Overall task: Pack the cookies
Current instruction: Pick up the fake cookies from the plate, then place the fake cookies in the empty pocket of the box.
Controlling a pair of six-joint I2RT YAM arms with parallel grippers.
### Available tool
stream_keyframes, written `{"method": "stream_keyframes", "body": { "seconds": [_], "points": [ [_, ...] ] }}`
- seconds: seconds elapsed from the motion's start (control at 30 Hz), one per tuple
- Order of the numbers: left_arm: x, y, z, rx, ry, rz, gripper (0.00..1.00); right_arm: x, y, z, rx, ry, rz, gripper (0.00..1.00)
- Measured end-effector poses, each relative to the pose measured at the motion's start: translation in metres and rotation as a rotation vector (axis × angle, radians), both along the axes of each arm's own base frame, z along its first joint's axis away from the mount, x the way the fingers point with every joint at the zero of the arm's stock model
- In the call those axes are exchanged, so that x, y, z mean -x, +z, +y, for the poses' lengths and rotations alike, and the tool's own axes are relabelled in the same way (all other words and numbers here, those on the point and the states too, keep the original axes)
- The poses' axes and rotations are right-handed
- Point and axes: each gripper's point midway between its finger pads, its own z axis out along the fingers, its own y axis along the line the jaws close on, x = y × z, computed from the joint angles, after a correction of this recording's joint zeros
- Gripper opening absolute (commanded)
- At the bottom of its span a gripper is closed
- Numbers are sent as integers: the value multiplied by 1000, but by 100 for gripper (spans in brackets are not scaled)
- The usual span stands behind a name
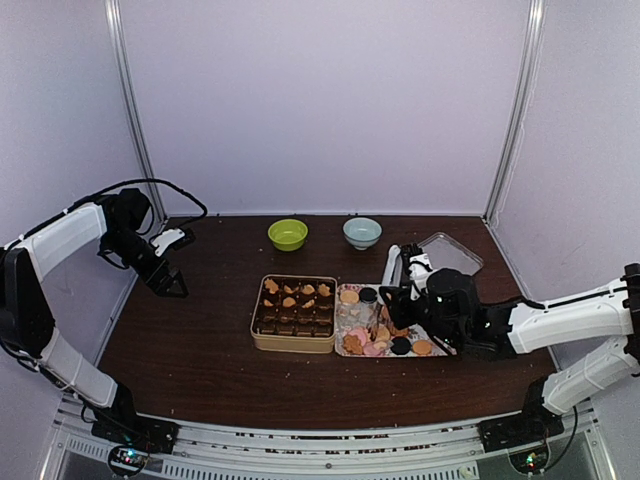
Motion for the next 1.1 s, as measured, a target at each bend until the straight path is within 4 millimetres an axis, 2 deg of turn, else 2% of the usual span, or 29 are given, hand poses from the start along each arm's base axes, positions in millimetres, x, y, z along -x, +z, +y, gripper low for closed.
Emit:
{"method": "stream_keyframes", "body": {
  "seconds": [0.1,0.23,0.53,0.77,0.9,1.1],
  "points": [
    [0,0,0,0,0,-1,92,0,1,1,8,3,-3,22],
    [-1,2,0,1,0,-6,92,1,11,2,24,13,-22,20],
    [-3,5,0,1,0,-16,92,-5,81,4,-39,10,-144,21],
    [-3,5,0,1,0,-16,92,-9,104,12,-60,19,-180,21],
    [-3,5,0,1,0,-16,92,-18,109,33,-71,45,-181,22],
    [-3,9,0,1,0,-29,92,-36,104,75,-74,97,-167,25]
  ]
}}
